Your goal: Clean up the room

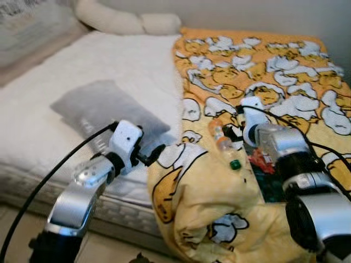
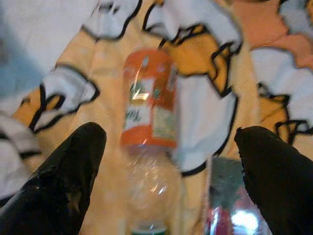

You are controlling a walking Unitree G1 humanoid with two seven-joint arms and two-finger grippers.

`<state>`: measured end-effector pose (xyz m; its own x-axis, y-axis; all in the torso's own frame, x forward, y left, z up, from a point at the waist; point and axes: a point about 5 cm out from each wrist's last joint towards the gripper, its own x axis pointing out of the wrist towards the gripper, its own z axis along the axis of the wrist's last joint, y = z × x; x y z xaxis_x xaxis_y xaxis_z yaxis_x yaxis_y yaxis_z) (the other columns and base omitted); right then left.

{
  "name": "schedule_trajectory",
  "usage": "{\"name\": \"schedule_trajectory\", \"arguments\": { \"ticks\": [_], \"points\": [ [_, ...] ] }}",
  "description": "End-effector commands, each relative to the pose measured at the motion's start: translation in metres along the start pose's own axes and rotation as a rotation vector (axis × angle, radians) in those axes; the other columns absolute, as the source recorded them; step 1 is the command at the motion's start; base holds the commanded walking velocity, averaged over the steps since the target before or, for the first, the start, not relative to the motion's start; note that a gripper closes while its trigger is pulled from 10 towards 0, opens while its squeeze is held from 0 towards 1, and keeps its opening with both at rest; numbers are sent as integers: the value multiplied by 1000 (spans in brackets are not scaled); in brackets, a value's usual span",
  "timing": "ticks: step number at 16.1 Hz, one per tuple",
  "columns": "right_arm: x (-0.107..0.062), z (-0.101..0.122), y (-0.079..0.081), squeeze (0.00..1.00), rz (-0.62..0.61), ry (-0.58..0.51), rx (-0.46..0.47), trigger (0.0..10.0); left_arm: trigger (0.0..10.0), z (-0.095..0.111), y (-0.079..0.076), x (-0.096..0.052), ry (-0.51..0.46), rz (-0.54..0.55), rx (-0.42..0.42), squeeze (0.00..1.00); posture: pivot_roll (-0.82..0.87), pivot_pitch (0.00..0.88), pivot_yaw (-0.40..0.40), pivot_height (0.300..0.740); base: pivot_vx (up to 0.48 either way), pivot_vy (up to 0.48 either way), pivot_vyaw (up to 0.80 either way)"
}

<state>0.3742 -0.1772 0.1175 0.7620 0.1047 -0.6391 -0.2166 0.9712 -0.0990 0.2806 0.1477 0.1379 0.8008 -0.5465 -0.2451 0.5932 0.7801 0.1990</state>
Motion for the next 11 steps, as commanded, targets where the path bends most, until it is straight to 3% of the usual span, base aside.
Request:
{"name": "schedule_trajectory", "arguments": {
  "ticks": [1, 5, 9, 11],
  "points": [
    [3, -2, 1, 1000, -1, 18, -16, 10000, 10000, 3, 0, 3, 13, -34, 26, 98, 28, 0, 59, 740, 0, 0, 0],
    [10, -2, 4, 1000, -67, 28, -98, 10000, 10000, 8, 2, 0, 21, -73, 54, 98, 60, 0, 67, 740, 0, 0, 0],
    [12, -6, 2, 1000, -90, 21, -58, 10000, 10000, 11, 1, -7, 23, -74, 55, 94, 96, 11, 62, 740, 0, 0, 0],
    [12, -8, -2, 1000, -125, 21, -28, 10000, 10000, 11, -4, -12, 35, -114, 51, 98, 97, 79, 70, 740, 0, 0, 0]
  ]
}}
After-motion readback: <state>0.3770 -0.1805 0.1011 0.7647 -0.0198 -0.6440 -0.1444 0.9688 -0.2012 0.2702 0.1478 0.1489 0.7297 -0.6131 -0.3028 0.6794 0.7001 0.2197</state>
